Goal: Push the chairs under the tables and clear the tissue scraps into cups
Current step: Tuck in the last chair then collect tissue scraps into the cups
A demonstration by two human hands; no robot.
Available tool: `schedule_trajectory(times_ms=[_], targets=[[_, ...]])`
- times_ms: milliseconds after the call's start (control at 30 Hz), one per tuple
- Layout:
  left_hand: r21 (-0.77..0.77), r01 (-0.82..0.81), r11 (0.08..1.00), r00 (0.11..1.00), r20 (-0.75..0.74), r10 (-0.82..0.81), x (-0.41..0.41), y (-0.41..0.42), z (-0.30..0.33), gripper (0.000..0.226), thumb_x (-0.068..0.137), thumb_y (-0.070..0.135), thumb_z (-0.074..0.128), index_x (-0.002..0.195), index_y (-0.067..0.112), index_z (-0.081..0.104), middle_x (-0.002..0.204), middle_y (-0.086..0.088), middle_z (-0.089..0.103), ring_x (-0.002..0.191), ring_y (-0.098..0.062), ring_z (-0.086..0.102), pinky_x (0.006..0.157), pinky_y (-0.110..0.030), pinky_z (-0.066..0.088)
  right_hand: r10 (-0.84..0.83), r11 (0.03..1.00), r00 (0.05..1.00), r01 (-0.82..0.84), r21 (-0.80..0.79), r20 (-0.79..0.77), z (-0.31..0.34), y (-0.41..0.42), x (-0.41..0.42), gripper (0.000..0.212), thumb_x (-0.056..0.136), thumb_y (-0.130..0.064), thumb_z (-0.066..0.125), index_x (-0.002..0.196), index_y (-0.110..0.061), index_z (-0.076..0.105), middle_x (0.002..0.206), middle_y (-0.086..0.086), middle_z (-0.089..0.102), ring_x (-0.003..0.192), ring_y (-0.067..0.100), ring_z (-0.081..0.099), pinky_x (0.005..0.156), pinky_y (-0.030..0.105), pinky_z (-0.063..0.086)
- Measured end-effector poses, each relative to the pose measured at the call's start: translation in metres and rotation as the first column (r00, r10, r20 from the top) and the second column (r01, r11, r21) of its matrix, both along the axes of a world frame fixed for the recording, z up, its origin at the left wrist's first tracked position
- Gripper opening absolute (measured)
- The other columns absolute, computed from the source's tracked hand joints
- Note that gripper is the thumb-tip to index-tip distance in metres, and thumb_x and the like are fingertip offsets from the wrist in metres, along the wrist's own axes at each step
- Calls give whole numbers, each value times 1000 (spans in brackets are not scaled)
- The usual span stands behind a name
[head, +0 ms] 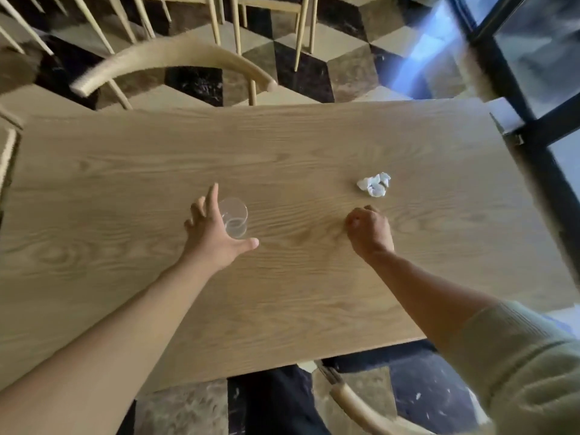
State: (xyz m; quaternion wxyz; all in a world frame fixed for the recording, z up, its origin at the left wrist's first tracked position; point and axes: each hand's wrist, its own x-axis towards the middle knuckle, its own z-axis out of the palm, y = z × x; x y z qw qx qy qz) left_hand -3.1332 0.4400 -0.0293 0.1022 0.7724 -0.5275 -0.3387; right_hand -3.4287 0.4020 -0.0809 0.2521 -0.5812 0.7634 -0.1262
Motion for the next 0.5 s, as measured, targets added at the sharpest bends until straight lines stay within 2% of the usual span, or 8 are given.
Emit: schedule_trajectory(times_ms=[33, 100, 167, 200, 267, 333, 433, 500], targets=[[3, 33, 999, 999, -3, -33, -1, -14, -7, 126, 66, 43, 91, 161, 27, 9, 162, -13, 17, 145, -38, 25, 119, -47, 27, -23, 998, 1000, 23, -52, 8, -1, -12, -1, 16, 84, -1, 64, 92, -8, 77, 104, 14, 68, 91, 39, 66, 75, 39, 52], [-42, 81, 996, 997, 11, -81, -3, -28, -17, 98, 71, 34, 89, 152, 20, 36, 151, -12, 38, 134, -37, 41, 110, -42, 36, -85, 985, 996, 86, -149, 12, 7, -36, -6, 28, 82, 2, 62, 105, -8, 74, 114, 15, 67, 97, 39, 65, 80, 43, 53], [-108, 93, 990, 996, 15, -92, -3, -39, -24, 68, 75, 25, 85, 135, 17, 55, 130, -11, 54, 118, -35, 54, 97, -39, 45, -171, 972, 985, 165, -165, -26, 11, -62, -21, 42, 83, 1, 63, 122, -13, 67, 129, 15, 59, 105, 38, 63, 86, 43, 51], [-135, 92, 987, 996, 9, -92, -1, -43, -25, 61, 76, 23, 85, 130, 17, 58, 123, -11, 56, 111, -34, 57, 92, -39, 47, -184, 977, 981, 174, -124, -66, 13, -73, -27, 48, 84, -1, 66, 130, -16, 63, 136, 14, 53, 108, 37, 62, 89, 42, 51], [-180, 113, 977, 993, 7, -114, 4, -44, -24, 59, 76, 22, 84, 131, 19, 61, 115, -9, 54, 104, -31, 58, 87, -39, 52, -126, 992, 985, 129, 16, -119, 11, -85, -40, 49, 87, -14, 76, 134, -18, 62, 142, 12, 46, 110, 34, 61, 92, 40, 52], [-202, 124, 972, 992, 15, -124, 21, -46, -22, 66, 77, 23, 84, 138, 23, 59, 113, -6, 47, 104, -29, 55, 90, -40, 52, -83, 990, 989, 97, 106, -123, 7, -95, -36, 44, 86, -26, 82, 125, -11, 68, 135, 16, 50, 105, 33, 59, 89, 36, 50], [-182, 131, 975, 991, 38, -126, 47, -44, -16, 81, 77, 21, 83, 150, 27, 48, 113, -7, 41, 109, -29, 48, 99, -39, 47, -99, 990, 991, 107, 94, -87, 14, -94, -1, 26, 88, -15, 76, 112, -4, 75, 121, 23, 67, 108, 38, 62, 82, 29, 41], [-129, 124, 984, 991, 57, -117, 72, -35, -8, 94, 77, 20, 83, 157, 26, 35, 118, -12, 46, 114, -32, 47, 103, -36, 42, 32, 999, 999, -31, 44, -13, 23, -82, 57, 18, 86, -12, 76, 103, -10, 78, 104, 16, 75, 98, 33, 68, 77, 28, 44]])
